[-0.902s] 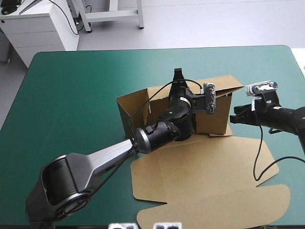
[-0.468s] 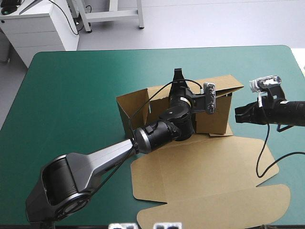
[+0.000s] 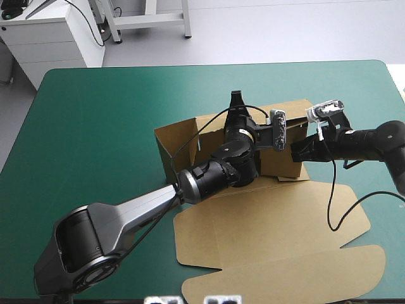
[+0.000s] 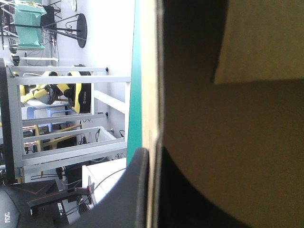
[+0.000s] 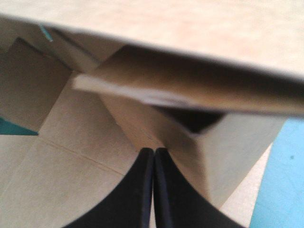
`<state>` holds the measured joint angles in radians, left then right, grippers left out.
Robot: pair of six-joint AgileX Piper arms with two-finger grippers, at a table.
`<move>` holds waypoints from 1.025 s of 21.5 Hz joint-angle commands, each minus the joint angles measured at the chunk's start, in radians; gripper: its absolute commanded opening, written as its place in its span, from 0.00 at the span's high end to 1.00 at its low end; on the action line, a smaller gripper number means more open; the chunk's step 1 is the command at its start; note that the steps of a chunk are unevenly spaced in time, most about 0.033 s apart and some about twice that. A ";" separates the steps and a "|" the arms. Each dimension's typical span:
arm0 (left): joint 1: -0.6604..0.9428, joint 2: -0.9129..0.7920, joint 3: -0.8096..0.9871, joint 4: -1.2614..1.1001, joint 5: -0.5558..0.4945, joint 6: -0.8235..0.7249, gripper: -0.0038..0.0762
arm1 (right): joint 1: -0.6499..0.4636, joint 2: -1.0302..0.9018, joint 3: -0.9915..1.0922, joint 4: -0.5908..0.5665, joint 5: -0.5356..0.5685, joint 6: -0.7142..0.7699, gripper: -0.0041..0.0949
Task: Fold the box
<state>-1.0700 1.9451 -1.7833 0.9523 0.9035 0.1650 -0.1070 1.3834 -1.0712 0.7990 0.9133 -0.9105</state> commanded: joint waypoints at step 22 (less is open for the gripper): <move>0.069 -0.059 -0.024 -0.085 -0.107 0.315 0.96 | -0.299 -0.036 -0.308 -0.075 0.014 0.127 0.96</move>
<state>-1.0188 1.9440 -1.7833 0.8922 0.8442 0.4188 -0.3948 1.3923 -1.3138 0.6864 0.9004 -0.7830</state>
